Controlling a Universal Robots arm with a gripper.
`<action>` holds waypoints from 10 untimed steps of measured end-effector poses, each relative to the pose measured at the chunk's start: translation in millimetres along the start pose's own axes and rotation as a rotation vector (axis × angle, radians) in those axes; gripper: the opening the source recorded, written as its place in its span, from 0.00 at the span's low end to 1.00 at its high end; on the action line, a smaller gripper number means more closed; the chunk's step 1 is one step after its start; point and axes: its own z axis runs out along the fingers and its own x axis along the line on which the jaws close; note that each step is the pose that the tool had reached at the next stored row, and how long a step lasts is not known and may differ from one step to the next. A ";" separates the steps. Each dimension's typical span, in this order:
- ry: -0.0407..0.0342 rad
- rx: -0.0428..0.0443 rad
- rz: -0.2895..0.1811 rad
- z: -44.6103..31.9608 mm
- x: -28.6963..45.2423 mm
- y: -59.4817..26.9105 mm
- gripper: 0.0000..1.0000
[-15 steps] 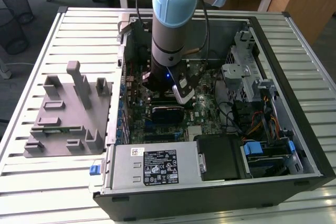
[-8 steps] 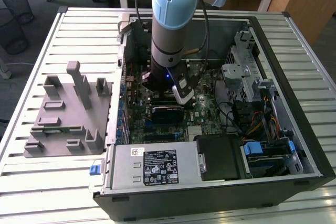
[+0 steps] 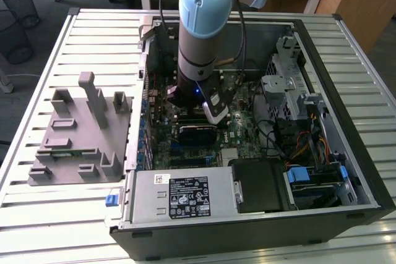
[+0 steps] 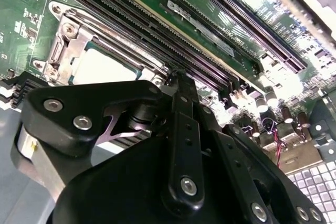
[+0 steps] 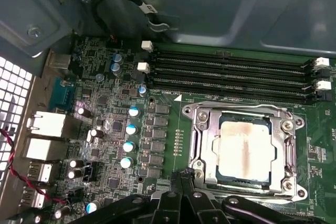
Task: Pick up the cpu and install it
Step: 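Install the second cpu locking lever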
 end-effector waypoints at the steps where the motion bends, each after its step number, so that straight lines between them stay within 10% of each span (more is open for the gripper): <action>1: 0.0003 -0.0004 0.000 0.3 0.2 0.0 0.11; 10: 0.0013 -0.0025 -0.005 2.3 2.2 1.4 0.11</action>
